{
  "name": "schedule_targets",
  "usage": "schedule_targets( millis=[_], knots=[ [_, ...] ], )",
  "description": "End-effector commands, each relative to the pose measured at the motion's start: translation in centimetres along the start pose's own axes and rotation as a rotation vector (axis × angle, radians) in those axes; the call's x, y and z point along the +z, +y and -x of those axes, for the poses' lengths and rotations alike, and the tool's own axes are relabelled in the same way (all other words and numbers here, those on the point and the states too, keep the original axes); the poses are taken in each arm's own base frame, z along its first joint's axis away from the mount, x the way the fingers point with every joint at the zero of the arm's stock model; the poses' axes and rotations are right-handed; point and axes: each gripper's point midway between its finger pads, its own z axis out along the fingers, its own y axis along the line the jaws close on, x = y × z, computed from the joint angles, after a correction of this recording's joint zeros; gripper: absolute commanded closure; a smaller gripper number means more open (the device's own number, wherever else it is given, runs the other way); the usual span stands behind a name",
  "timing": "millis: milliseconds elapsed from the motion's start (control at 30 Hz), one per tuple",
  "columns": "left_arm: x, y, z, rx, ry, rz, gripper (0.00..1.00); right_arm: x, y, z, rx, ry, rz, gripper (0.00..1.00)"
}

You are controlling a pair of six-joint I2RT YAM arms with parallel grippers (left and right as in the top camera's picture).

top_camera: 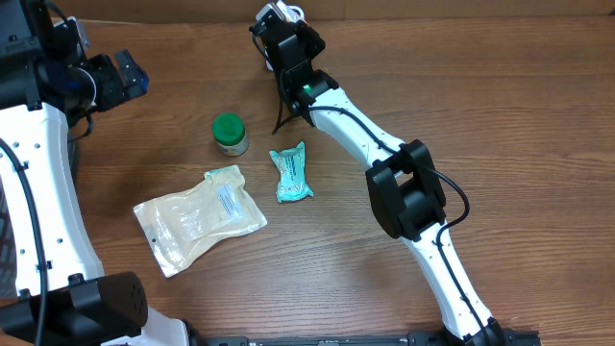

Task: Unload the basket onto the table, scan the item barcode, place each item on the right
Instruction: 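Carry the snack bar to the white scanner and hold it over the window, then move the snack bar right and release it on the table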

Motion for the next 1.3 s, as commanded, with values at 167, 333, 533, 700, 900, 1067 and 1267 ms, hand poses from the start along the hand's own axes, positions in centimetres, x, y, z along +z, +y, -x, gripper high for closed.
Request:
schedule_targets(
  millis=[167, 333, 533, 700, 900, 1067, 1267],
  knots=[
    [-0.2, -0.3, 0.2, -0.014, -0.006, -0.011, 0.0, -0.7, -0.4, 0.9, 0.064, -0.009, 0.034, 0.96],
    [-0.2, -0.3, 0.2, -0.014, -0.006, -0.011, 0.0, -3.4, -1.7, 3.7, 0.223, -0.044, 0.152, 0.96],
    [-0.2, -0.3, 0.2, -0.014, -0.006, -0.011, 0.0, -9.6, -7.8, 8.1, 0.49, -0.082, 0.239, 0.96],
    [-0.2, -0.3, 0.2, -0.014, -0.006, -0.011, 0.0, -16.8, -12.4, 8.8, 0.744, -0.013, 0.442, 0.96],
    [-0.2, -0.3, 0.2, -0.014, -0.006, -0.011, 0.0, -23.7, -17.6, 0.8, 0.988, 0.346, 0.484, 0.96],
    [-0.2, -0.3, 0.2, -0.014, -0.006, -0.011, 0.0, -26.2, -19.2, -10.0, 0.981, 0.756, 0.392, 0.96],
    [-0.2, -0.3, 0.2, -0.014, -0.006, -0.011, 0.0, -26.1, -18.6, -18.9, 1.007, 1.065, 0.314, 0.96]
  ],
)
